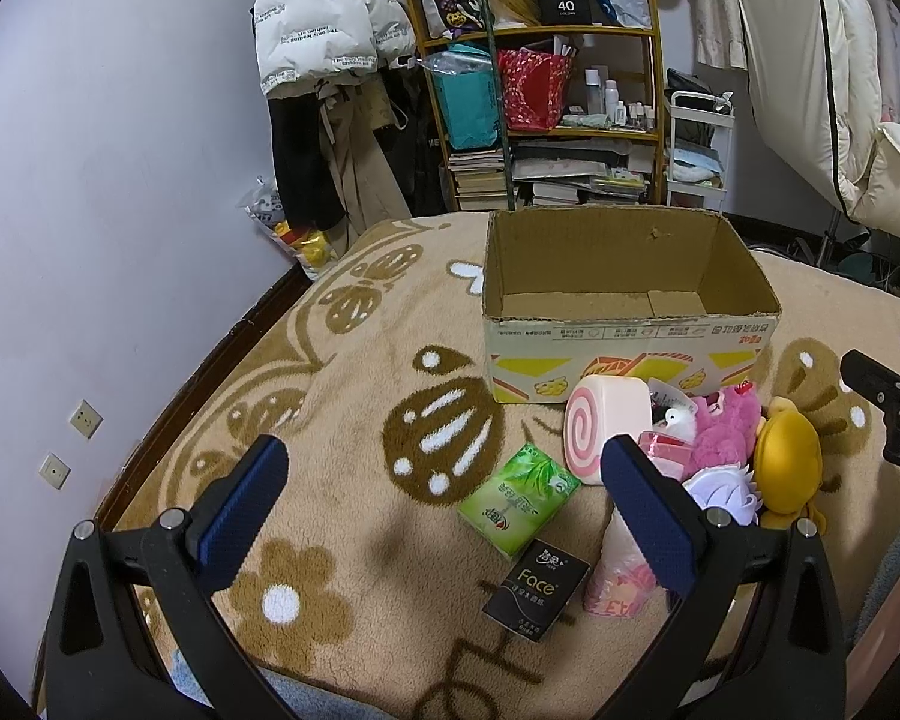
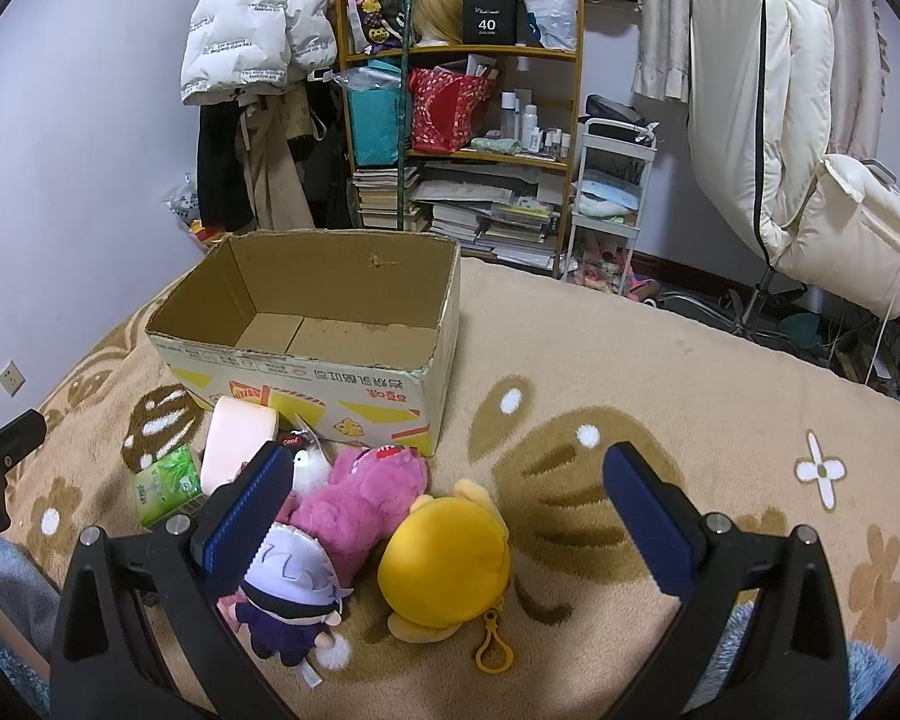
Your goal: Organize soft objects
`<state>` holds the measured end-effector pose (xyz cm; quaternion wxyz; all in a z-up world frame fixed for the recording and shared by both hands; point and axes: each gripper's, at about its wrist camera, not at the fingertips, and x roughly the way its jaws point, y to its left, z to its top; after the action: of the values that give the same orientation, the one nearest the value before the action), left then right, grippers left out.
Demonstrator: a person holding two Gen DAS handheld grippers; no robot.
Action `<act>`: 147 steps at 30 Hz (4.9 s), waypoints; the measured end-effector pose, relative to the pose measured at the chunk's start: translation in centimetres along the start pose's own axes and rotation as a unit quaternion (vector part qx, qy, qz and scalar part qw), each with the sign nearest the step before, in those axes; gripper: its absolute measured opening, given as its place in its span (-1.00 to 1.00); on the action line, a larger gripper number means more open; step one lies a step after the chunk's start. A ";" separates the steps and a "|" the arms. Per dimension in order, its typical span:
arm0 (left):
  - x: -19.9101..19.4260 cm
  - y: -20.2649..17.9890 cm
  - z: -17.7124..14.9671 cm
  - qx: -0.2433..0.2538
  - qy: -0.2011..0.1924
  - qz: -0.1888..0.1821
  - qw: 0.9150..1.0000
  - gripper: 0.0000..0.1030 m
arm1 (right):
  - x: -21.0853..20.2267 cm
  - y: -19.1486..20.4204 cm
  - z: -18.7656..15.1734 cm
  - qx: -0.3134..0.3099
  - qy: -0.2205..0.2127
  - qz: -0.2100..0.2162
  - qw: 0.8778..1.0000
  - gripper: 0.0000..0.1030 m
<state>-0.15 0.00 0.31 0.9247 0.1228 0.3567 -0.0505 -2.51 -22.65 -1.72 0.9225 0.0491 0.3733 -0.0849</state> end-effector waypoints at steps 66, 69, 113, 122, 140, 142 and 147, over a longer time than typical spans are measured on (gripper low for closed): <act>17.6 -2.6 -2.2 0.050 0.230 -0.039 0.971 1.00 | 13.7 -3.2 -3.8 0.104 0.260 0.026 0.960 0.87; 17.9 -3.0 -2.2 0.051 0.230 -0.053 0.970 1.00 | 14.3 -3.4 -4.2 0.107 0.274 0.029 0.955 0.87; 19.4 -3.7 -3.6 0.034 0.276 -0.106 0.955 0.44 | 15.6 -1.7 -4.9 0.086 0.291 0.060 0.951 0.41; 17.2 -2.8 -3.2 0.003 0.254 -0.099 0.962 0.37 | 13.0 -0.9 -3.7 0.065 0.242 0.052 0.967 0.38; 7.0 -1.0 2.2 -0.037 0.043 -0.054 0.997 0.36 | 3.2 0.2 1.1 0.034 0.002 0.076 0.997 0.38; 6.0 -0.8 3.2 -0.037 0.017 -0.043 0.998 0.35 | 2.1 1.0 2.0 0.017 -0.030 0.074 0.997 0.38; 4.5 -0.5 5.3 -0.036 -0.026 -0.032 0.999 0.35 | 0.1 2.5 4.0 -0.005 -0.080 0.077 0.994 0.38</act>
<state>6.53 -1.87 1.05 0.9355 0.0768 0.3377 -0.0702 0.80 -20.85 1.12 0.9535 0.0656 0.2937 -0.0155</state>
